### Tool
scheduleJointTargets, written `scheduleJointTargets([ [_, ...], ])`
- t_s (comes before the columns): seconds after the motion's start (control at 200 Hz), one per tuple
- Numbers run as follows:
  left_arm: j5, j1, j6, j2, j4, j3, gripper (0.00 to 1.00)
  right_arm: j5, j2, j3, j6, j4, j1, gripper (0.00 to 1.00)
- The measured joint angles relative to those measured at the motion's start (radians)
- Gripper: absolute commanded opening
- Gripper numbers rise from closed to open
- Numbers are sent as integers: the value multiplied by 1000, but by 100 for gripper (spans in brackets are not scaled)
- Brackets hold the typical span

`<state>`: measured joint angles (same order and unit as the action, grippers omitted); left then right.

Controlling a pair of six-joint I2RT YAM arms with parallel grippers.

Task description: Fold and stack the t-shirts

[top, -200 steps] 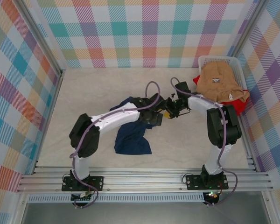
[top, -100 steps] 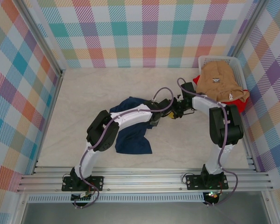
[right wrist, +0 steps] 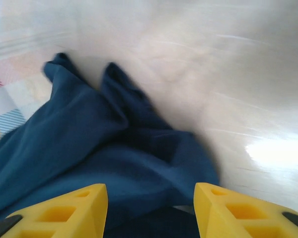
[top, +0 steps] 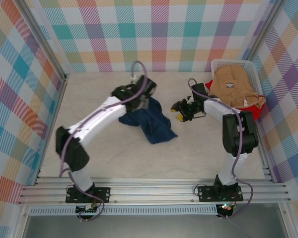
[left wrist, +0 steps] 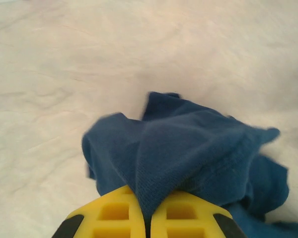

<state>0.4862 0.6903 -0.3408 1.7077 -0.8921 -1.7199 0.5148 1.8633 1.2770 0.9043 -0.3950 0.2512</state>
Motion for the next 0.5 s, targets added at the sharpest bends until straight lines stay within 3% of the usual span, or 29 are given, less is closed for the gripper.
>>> scheduleJointTargets([
  [0.185,-49,-97,45,-259,1,208,0,0,13,34,113,70,66,51],
  [0.37,-157,-110,95,-473,56,538,0,-13,80,58,272,122,150,53],
  [0.5,-156,-110,89,-536,54,685,0,-26,160,110,377,138,212,54],
])
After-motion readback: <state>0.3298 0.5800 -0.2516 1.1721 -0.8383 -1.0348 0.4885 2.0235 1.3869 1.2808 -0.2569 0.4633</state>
